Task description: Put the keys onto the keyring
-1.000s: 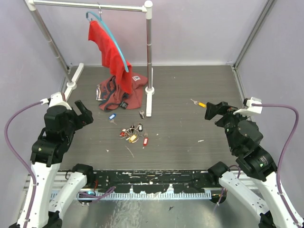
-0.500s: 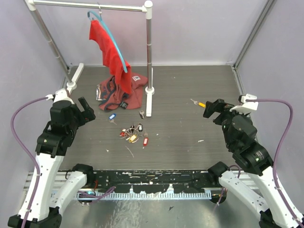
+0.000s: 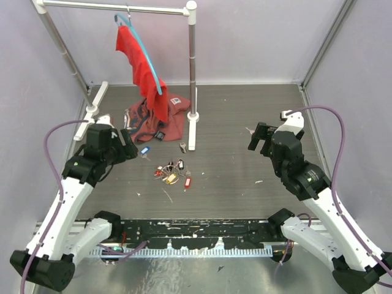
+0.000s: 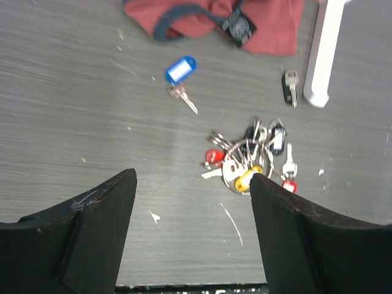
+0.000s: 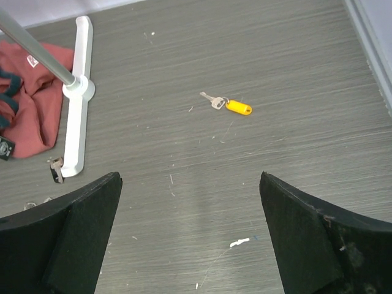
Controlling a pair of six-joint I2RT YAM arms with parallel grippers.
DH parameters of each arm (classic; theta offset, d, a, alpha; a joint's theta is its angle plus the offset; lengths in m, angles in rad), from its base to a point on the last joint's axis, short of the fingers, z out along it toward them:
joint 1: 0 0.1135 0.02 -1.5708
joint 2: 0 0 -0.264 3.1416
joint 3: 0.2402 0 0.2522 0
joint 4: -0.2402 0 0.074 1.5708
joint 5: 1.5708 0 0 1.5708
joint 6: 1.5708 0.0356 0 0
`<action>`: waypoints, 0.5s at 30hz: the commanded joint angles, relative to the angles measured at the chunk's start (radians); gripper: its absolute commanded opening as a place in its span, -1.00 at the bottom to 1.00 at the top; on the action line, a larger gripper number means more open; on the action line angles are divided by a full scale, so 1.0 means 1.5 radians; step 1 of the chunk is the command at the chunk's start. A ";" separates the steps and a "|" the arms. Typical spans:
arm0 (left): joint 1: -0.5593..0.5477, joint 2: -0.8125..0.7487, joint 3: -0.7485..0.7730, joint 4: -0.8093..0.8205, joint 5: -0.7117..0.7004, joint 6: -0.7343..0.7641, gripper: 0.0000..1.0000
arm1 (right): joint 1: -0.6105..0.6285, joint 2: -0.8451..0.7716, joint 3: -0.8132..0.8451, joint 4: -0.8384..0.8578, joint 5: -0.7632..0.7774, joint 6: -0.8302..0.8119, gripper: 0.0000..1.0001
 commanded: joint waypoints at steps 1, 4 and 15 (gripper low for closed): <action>-0.072 0.035 -0.043 0.029 0.017 -0.046 0.58 | -0.001 0.006 0.000 0.004 -0.023 0.019 1.00; -0.143 0.071 -0.072 0.059 -0.012 -0.085 0.44 | -0.001 0.007 -0.009 0.005 -0.030 0.025 1.00; -0.272 0.216 -0.138 0.192 -0.074 -0.165 0.15 | -0.001 0.008 -0.024 0.006 -0.067 0.043 1.00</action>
